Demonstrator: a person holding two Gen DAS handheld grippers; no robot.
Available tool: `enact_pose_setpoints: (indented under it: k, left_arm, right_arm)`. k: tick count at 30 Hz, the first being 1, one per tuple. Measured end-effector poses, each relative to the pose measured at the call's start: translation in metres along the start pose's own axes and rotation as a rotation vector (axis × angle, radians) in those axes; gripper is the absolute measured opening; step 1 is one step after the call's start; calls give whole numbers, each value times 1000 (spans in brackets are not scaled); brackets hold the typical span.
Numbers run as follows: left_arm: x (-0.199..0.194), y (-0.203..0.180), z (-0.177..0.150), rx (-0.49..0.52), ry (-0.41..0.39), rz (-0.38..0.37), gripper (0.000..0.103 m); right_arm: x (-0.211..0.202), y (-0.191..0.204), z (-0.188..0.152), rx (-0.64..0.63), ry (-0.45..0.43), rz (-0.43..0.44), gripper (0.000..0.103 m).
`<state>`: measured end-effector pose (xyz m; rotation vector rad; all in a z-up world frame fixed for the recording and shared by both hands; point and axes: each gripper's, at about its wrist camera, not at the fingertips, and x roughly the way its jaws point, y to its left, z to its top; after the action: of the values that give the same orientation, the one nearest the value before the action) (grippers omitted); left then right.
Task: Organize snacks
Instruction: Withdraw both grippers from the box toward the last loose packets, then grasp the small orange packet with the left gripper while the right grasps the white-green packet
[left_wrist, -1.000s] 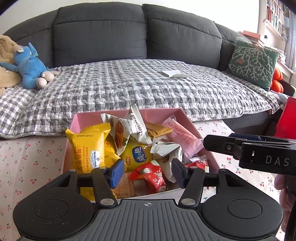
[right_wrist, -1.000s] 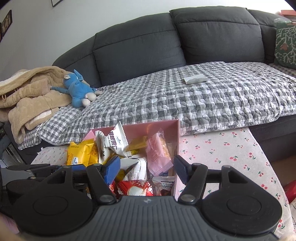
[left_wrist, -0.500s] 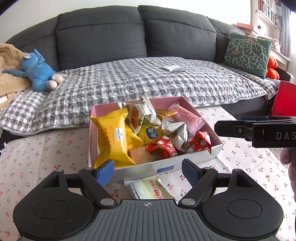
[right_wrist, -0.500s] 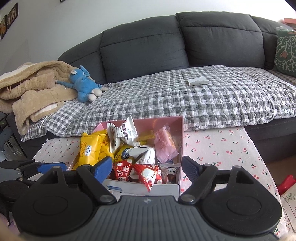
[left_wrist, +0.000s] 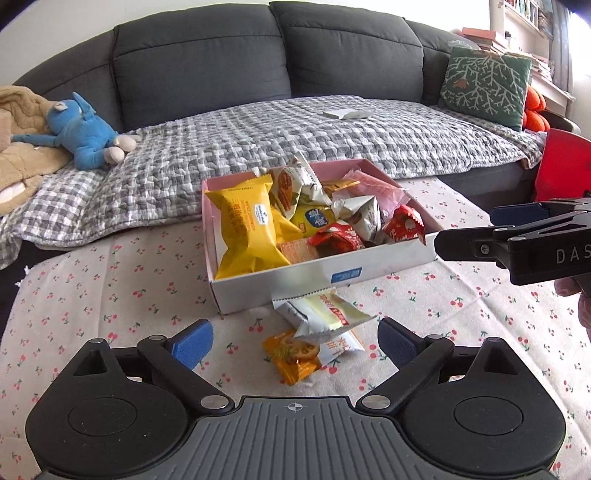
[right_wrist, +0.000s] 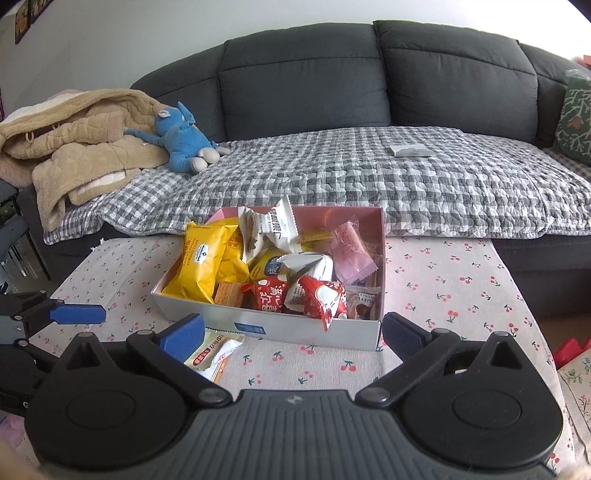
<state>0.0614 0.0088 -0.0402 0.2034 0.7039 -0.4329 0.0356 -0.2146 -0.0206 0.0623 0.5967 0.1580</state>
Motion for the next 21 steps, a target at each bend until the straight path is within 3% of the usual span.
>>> enact_pose_setpoints:
  k: [7, 13, 21]
  left_arm:
    - [5, 13, -27, -2, -5, 22, 97]
    - [14, 19, -38, 1, -4, 34, 97]
    - [39, 14, -35, -15, -25, -53, 95]
  right_arm:
    - [6, 7, -12, -43, 21, -15, 103]
    - [12, 22, -29, -171, 42, -49, 103]
    - [22, 28, -38, -212, 87, -34, 103]
